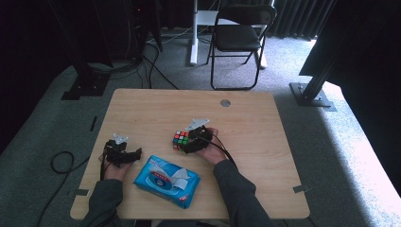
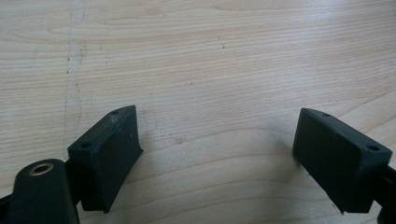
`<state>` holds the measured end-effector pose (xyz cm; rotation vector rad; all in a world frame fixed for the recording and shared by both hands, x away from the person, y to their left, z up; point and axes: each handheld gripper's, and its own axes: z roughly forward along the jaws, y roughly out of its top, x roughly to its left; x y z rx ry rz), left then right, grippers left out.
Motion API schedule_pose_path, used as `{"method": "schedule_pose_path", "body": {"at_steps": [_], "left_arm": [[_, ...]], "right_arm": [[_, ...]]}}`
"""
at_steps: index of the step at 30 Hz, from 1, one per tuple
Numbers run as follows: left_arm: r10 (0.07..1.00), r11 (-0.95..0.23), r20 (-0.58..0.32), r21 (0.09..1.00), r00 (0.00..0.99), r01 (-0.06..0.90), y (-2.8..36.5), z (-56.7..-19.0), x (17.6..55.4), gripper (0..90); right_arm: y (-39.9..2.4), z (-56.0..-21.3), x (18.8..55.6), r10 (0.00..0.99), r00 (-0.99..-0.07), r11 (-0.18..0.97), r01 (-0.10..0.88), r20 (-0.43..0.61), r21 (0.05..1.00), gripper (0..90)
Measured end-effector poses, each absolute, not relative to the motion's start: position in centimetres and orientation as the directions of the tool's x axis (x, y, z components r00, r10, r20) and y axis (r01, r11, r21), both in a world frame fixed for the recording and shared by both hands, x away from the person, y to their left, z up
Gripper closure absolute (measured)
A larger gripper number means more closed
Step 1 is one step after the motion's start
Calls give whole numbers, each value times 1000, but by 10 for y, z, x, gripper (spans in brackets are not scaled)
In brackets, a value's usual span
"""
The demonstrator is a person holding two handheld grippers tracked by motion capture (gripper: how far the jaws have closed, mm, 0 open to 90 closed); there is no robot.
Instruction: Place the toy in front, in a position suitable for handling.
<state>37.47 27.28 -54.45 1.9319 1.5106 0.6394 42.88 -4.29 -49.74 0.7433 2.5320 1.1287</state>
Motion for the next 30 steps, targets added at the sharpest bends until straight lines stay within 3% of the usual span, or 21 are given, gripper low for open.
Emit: {"method": "schedule_pose_path", "body": {"at_steps": [10, 14, 17, 30], "left_arm": [[972, -169, 5, 711, 236, 683, 273, -545, 374, 148], [972, -166, 2, 712, 235, 682, 273, -545, 374, 148], [972, -166, 2, 712, 235, 682, 273, -545, 374, 148], [972, -172, 9, 710, 236, 683, 273, -545, 374, 148]], "right_arm": [[-30, -507, 437, 539, -841, 600, 347, -43, 721, 205], [-29, -511, 438, 537, -842, 604, 345, -47, 718, 248], [-29, -509, 437, 533, -845, 600, 343, -41, 723, 333], [-40, -510, 427, 563, -825, 579, 354, -46, 735, 338]]}}
